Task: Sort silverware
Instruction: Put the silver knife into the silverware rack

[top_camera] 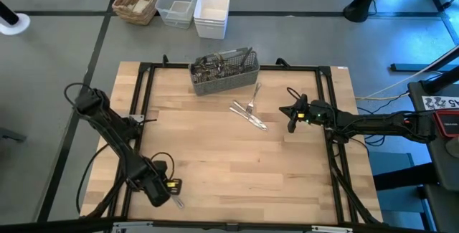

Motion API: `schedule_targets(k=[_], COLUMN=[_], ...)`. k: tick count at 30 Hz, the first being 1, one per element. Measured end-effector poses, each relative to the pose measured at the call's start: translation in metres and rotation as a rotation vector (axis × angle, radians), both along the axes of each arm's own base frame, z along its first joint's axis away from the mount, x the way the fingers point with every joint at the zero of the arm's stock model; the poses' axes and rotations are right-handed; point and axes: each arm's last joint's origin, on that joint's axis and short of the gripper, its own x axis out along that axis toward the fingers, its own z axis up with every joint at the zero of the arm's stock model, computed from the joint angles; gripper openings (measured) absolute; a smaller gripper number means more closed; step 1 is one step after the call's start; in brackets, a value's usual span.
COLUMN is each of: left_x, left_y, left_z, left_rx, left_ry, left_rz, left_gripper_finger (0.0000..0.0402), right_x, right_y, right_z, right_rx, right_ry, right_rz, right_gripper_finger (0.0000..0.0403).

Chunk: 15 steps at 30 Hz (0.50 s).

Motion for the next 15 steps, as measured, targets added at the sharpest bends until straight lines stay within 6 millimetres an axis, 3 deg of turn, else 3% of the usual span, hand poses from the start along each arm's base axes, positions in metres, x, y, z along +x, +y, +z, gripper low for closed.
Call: schedule_targets(k=[15], left_x=[0.012], left_y=[-0.007], left_z=[-0.025], left_rx=[0.028], left_ry=[0.031], left_rz=[0.041], left_gripper_finger=[0.0133], right_x=[0.000], right_y=[0.000], right_z=[0.000], right_rx=[0.000], right_ry=[-0.001], right_rz=[0.000], right_gripper_finger=[0.0005])
